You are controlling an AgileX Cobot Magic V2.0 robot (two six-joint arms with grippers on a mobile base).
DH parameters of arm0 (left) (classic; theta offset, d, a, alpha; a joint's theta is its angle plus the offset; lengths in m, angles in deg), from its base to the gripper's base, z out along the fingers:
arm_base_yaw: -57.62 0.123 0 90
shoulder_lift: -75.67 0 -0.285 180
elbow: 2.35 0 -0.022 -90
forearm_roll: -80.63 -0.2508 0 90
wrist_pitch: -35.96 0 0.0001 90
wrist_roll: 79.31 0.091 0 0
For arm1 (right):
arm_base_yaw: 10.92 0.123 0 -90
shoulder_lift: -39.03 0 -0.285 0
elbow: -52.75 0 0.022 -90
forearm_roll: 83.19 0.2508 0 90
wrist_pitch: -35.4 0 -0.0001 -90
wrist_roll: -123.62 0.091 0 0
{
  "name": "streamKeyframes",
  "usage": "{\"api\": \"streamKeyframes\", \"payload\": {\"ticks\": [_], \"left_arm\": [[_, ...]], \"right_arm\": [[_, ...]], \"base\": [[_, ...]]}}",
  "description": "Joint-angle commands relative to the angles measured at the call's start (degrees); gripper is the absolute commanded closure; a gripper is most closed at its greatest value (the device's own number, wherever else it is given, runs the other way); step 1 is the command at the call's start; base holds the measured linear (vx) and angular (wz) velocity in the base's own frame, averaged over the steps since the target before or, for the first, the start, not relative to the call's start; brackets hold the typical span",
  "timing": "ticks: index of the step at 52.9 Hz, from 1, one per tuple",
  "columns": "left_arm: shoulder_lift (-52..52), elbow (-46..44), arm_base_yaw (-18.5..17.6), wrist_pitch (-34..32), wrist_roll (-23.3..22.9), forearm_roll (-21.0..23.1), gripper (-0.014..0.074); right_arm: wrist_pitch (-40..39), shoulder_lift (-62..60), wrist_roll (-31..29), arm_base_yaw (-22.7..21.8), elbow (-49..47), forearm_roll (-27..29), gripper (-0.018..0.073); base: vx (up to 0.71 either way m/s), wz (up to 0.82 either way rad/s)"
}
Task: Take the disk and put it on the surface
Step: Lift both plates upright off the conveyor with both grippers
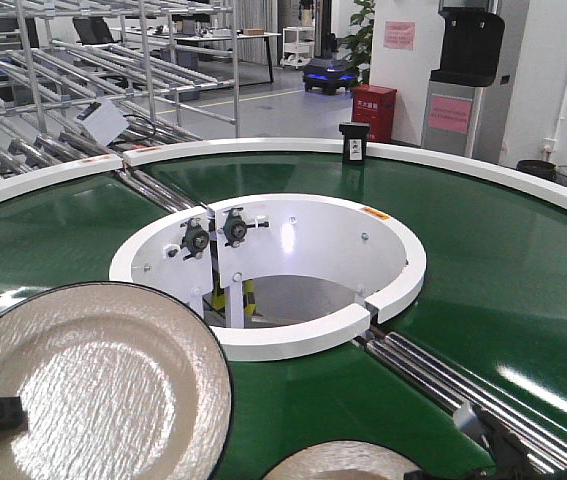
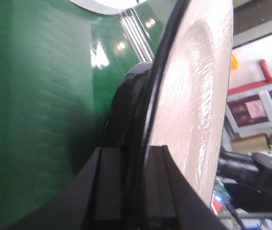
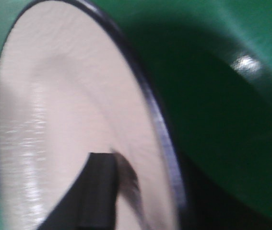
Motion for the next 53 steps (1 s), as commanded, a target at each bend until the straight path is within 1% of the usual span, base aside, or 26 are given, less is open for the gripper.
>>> {"api": "streamKeyframes", "payload": {"ticks": [1, 2, 3, 9, 14, 18, 21, 28, 32, 35, 41, 43, 47, 53], "left_arm": [[1.6, -1.9, -0.1, -0.1, -0.2, 8.0, 0.0598], [1.6, -1.9, -0.1, -0.1, -0.2, 8.0, 0.0598], [1.6, -1.9, -0.1, -0.1, -0.2, 8.0, 0.0598], [1.6, -1.9, -0.1, -1.7, -0.5, 8.0, 0.0598], [1.6, -1.9, -0.1, -5.0, -2.8, 8.0, 0.0598], [1.6, -1.9, -0.1, -8.0, -5.0, 7.9, 0.0598], [1.6, -1.9, -0.1, -9.9, -5.9, 7.9, 0.0598], [1.5, -1.9, -0.1, -11.2, -8.0, 7.9, 0.0598], [1.5, -1.9, -0.1, -11.1, -8.3, 7.9, 0.0598], [1.5, -1.9, -0.2, -11.1, -8.3, 7.9, 0.0598], [1.5, -1.9, -0.5, -10.6, -8.3, 8.0, 0.0598], [1.5, -1.9, -1.0, -10.5, -8.3, 8.0, 0.0598], [1.5, -1.9, -3.2, -10.8, -9.3, 8.0, 0.0598], [1.5, -1.9, -9.3, -13.1, -10.8, 8.2, 0.0598]], "right_arm": [[6.1, -2.0, 0.4, 0.2, -1.2, 0.9, 0.0537], [6.8, -2.0, 0.7, 0.2, -1.2, 0.9, 0.0566], [7.5, -2.2, 1.0, 0.2, -1.2, 0.9, 0.0574], [9.4, -4.0, 3.9, 0.2, -1.2, 0.8, 0.0572], [9.7, -7.0, 6.6, -0.6, -1.2, 0.7, 0.0569], [10.6, -10.2, 9.1, -2.7, -1.2, 0.7, 0.0567], [11.9, -12.8, 11.4, -4.6, -1.2, 0.7, 0.0568], [15.9, -19.1, 15.9, -9.9, -1.5, 0.7, 0.0568], [17.6, -22.6, 17.2, -11.2, -3.4, 0.4, 0.0568], [18.4, -24.7, 17.9, -11.2, -5.9, 0.4, 0.0568], [18.6, -27.2, 23.6, -11.1, -13.1, 0.4, 0.0568], [18.9, -27.3, 25.3, -11.1, -15.8, 0.4, 0.0568], [20.2, -26.9, 28.7, -11.1, -22.7, -1.0, 0.0568], [21.3, -25.3, 34.6, -11.1, -31.6, -5.5, 0.0568]], "base": [[0.0, 0.0], [0.0, 0.0], [0.0, 0.0], [0.0, 0.0], [0.0, 0.0], [0.0, 0.0], [0.0, 0.0], [0.0, 0.0], [0.0, 0.0], [0.0, 0.0], [0.0, 0.0], [0.0, 0.0], [0.0, 0.0], [0.0, 0.0]]}}
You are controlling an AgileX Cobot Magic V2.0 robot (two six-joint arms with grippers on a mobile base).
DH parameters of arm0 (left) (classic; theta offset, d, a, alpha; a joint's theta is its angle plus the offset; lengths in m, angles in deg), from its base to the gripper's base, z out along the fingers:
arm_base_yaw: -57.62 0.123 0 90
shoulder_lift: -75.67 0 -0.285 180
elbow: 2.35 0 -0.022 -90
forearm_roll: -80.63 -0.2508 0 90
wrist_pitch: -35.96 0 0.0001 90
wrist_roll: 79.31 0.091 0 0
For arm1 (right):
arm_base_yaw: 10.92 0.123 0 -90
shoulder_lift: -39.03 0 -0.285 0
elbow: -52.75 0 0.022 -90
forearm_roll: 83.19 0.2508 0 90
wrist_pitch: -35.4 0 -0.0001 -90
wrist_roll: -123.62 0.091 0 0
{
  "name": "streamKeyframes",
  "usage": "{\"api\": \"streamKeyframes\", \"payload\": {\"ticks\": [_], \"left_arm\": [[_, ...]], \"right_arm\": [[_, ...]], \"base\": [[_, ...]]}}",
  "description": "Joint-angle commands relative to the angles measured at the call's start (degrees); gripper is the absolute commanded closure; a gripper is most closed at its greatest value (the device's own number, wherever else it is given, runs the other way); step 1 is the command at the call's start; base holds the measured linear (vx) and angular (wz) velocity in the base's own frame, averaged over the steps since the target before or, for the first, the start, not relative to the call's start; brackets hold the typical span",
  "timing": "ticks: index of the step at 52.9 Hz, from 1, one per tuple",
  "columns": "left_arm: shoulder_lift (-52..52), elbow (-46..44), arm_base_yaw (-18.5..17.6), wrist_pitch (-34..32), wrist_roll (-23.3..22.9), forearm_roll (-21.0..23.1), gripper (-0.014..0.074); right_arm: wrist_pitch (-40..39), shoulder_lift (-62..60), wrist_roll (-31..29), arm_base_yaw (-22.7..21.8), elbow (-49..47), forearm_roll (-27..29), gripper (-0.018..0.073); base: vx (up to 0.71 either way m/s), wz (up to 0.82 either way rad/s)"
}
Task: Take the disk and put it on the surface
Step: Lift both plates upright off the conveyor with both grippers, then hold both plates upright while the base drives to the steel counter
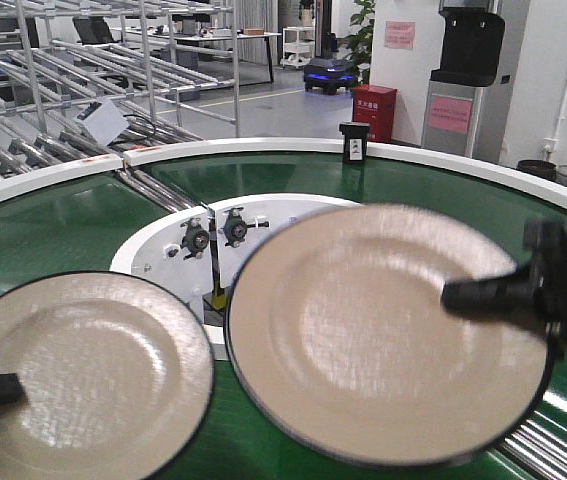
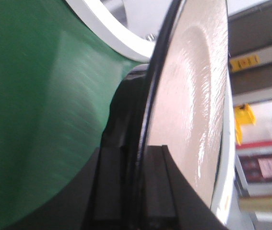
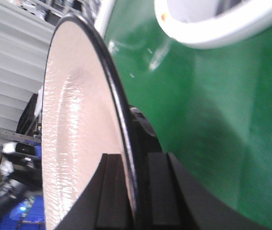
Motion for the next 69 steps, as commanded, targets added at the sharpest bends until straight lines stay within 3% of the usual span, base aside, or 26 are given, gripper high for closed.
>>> {"api": "streamKeyframes", "payload": {"ticks": [1, 12, 20, 28, 69], "left_arm": [[1.5, -1.9, -4.5, -0.5, -1.7, 7.6, 0.0598], [1.5, -1.9, -17.1, -6.9, -1.7, 13.5, 0.0598], [1.5, -1.9, -23.5, -11.0, -2.9, 13.5, 0.0598], [1.5, -1.9, -27.8, -14.8, -3.3, 13.4, 0.0598], [1.5, -1.9, -28.4, -15.2, -2.7, 13.4, 0.0596]], "right_arm": [[1.0, -0.3, 5.8, -0.2, -8.7, 2.6, 0.0568], [-1.8, 3.6, 10.2, 7.2, -18.1, 1.6, 0.0568], [-3.9, 7.0, 12.5, 12.0, -21.9, 1.6, 0.0568], [-4.9, 8.4, 12.5, 12.4, -22.4, 1.7, 0.0568], [-5.2, 8.4, 12.4, 12.4, -22.4, 1.8, 0.0568]], "base": [[0.0, 0.0], [0.0, 0.0], [0.0, 0.0], [0.0, 0.0], [0.0, 0.0]]}}
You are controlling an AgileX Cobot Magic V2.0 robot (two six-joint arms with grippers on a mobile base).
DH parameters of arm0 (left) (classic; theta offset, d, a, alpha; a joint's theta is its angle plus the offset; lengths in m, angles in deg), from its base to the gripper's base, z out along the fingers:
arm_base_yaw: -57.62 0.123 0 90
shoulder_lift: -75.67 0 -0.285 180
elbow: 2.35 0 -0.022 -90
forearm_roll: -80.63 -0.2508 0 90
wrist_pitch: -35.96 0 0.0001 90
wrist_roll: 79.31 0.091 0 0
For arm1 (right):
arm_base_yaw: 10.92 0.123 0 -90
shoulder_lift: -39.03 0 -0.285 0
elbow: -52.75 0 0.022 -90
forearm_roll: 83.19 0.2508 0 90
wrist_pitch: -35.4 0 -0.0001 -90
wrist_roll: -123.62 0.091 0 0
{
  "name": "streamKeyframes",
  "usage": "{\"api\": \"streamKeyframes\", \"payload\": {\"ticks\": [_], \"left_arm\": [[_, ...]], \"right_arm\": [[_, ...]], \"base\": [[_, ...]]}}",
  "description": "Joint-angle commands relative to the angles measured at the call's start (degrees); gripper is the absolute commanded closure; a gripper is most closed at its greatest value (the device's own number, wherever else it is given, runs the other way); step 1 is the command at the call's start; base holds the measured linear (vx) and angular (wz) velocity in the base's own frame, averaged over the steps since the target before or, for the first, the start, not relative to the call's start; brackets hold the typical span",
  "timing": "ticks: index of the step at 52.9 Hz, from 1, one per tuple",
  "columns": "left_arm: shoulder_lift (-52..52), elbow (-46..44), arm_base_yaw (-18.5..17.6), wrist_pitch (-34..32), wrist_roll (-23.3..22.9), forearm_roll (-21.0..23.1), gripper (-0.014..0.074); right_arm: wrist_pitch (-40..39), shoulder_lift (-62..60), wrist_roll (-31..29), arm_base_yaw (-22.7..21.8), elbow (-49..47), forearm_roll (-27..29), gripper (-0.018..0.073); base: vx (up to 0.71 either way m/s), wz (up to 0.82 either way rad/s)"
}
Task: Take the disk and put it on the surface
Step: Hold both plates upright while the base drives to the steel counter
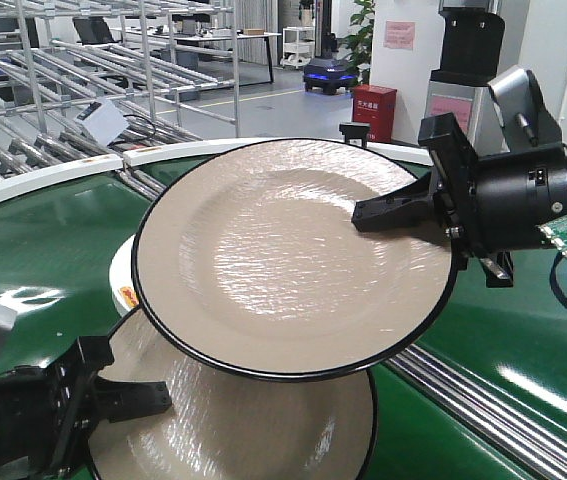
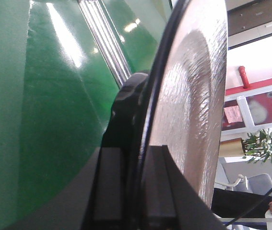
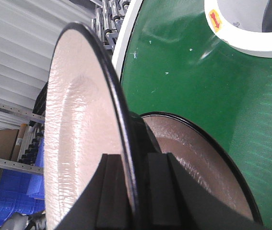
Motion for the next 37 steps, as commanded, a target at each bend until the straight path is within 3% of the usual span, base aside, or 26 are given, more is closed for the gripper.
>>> {"api": "streamKeyframes", "payload": {"ticks": [1, 37], "left_arm": [[1.5, -2.0, -0.3, 0.4, -0.2, 5.8, 0.0596], [1.5, -2.0, -0.3, 0.3, -0.2, 5.8, 0.0595]], "right_arm": [[-2.9, -2.3, 0.3, -0.2, -2.3, 7.3, 0.0568], [-2.9, -2.3, 0.3, -0.2, -2.3, 7.3, 0.0568]], "base": [[0.0, 0.0], [-0.04, -0.01]]}}
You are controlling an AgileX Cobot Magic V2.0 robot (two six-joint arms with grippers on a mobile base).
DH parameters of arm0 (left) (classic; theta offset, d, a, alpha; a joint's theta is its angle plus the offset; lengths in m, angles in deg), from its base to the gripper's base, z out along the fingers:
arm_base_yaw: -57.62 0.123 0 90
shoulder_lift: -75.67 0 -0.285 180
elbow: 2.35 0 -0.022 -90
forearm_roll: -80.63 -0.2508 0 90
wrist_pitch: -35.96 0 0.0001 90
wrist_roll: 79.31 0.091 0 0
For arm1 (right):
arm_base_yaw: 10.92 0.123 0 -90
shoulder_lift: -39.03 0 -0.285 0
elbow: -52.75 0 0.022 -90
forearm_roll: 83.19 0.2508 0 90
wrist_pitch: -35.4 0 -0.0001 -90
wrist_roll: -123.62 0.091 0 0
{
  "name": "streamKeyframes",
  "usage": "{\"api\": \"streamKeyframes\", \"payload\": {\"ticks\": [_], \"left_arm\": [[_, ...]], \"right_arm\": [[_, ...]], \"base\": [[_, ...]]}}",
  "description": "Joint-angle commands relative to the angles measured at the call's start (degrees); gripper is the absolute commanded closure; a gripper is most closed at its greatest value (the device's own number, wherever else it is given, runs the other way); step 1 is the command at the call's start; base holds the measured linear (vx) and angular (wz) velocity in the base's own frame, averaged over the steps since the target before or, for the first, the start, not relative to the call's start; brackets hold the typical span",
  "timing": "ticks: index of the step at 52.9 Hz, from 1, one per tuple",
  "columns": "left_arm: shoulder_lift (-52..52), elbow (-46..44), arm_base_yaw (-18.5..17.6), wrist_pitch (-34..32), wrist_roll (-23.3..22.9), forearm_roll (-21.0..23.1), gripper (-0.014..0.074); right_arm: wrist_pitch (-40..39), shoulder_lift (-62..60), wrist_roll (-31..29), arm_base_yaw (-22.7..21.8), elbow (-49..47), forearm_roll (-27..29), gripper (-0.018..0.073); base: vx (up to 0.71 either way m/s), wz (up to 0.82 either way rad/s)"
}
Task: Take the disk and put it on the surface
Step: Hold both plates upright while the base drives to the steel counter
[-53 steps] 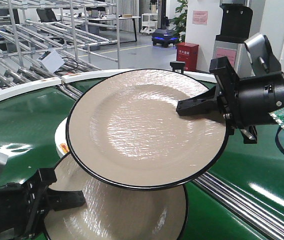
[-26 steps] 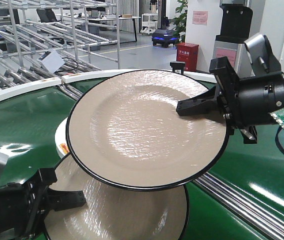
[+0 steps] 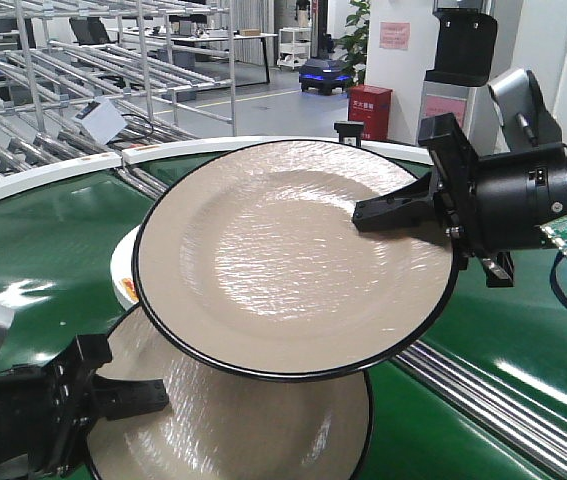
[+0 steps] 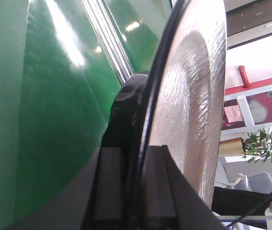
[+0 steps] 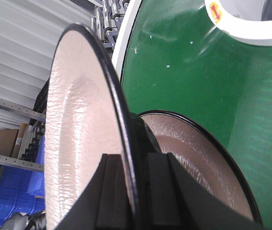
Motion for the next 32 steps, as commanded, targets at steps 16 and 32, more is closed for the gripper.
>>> {"api": "streamKeyframes", "payload": {"ticks": [16, 32], "left_arm": [[1.5, -2.0, -0.3, 0.8, -0.2, 5.8, 0.0595], [1.5, -2.0, -0.3, 0.8, -0.2, 5.8, 0.0595]], "right_arm": [[-2.9, -2.3, 0.3, -0.2, -2.3, 7.3, 0.0568], [-2.9, -2.3, 0.3, -0.2, -2.3, 7.3, 0.0568]], "base": [[-0.23, 0.01], [-0.29, -0.04]]}}
